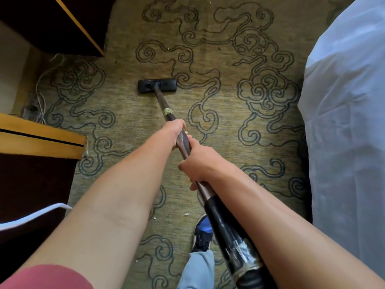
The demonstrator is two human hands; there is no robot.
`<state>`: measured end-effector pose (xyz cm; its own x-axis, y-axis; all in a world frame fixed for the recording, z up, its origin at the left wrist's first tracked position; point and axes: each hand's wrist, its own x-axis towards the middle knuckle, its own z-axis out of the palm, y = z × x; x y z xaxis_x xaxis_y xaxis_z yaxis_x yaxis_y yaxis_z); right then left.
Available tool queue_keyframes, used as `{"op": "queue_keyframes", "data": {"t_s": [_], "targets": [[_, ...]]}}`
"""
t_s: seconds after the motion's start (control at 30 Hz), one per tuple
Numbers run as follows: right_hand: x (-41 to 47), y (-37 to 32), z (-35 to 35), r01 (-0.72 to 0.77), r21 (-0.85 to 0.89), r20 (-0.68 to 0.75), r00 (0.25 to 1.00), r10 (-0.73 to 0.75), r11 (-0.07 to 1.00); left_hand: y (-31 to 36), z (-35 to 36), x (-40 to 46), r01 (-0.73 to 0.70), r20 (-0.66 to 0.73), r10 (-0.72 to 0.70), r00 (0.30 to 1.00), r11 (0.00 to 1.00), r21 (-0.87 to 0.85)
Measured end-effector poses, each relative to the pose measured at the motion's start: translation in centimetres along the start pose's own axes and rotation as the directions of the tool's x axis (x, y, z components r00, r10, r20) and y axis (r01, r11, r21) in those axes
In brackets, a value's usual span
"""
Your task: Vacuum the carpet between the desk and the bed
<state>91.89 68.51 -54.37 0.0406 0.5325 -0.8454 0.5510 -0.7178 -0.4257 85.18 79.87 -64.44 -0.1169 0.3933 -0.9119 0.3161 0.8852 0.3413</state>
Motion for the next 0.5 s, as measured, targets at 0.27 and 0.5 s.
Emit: {"op": "queue_keyframes", "data": {"t_s": [0.27,0.5], "targets": [[-0.1,1.1,0.7,0.022,-0.072,-0.074,0.997,-0.027,0.997,-0.6,0.5,0.4,0.012,-0.018,-0.014,1.0,0.996,-0.088],[-6.6,2.4,0.1,0.056,-0.121,-0.09,0.994,-0.067,0.991,-2.4,1.2,-4.2,0.003,-0.025,-0.007,1.0,0.99,-0.139]]}}
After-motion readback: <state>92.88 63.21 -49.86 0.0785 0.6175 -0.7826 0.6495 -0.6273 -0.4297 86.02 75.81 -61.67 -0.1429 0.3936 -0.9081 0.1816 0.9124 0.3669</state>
